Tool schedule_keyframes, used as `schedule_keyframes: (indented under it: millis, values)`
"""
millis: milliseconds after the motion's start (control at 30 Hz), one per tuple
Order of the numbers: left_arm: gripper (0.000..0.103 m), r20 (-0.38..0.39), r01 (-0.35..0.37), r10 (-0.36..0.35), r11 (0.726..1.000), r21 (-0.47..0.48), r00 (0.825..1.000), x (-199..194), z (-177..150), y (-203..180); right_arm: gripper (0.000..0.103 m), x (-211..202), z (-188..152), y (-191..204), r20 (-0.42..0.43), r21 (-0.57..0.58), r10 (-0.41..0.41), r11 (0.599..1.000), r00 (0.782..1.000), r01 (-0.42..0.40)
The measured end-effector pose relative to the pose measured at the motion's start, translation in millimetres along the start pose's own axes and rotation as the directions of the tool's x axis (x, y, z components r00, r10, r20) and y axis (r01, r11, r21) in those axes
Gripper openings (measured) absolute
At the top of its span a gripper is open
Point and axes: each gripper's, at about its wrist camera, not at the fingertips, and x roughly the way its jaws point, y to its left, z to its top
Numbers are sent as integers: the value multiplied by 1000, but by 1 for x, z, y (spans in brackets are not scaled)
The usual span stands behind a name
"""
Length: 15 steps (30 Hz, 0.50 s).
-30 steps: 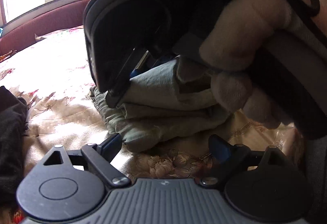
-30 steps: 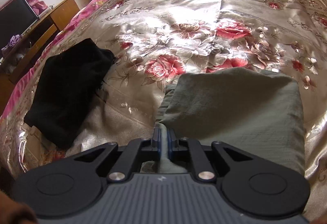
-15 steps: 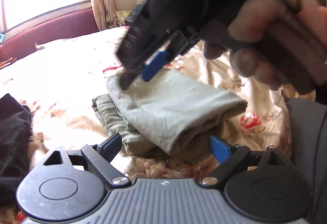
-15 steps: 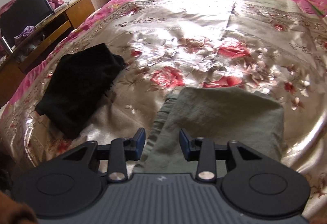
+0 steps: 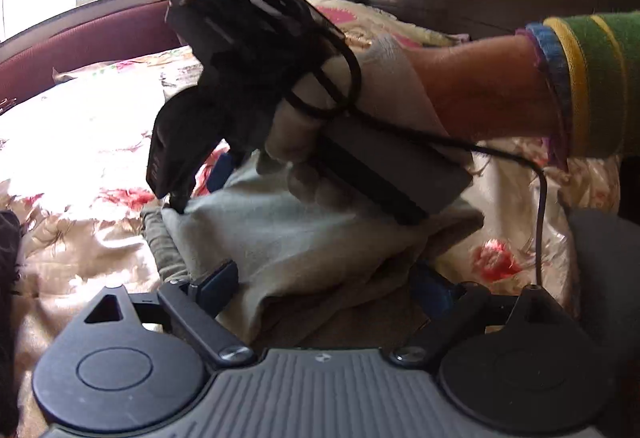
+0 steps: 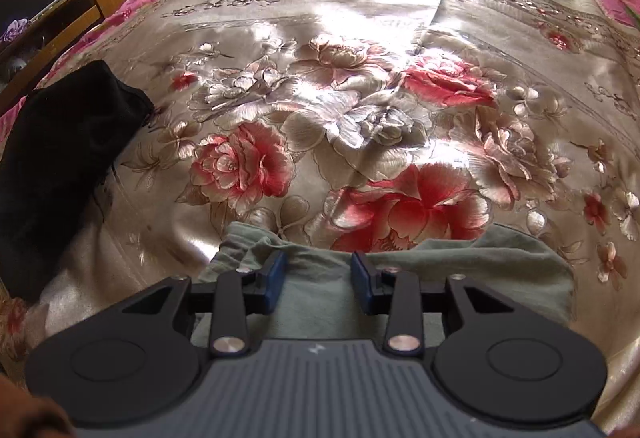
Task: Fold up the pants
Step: 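Open the right gripper and pat the folded pants flat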
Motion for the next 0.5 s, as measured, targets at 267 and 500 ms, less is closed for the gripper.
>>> schedule_keyframes:
  millis: [267, 500]
  values:
    - [103, -10, -23, 24, 997, 79, 1000, -13, -16, -16, 41, -52, -3, -14, 121, 54, 27, 998, 992, -34]
    - [103, -32, -56, 57, 998, 35, 998, -15, -11, -12, 41, -115, -71, -27, 146, 24, 6, 1000, 989, -10]
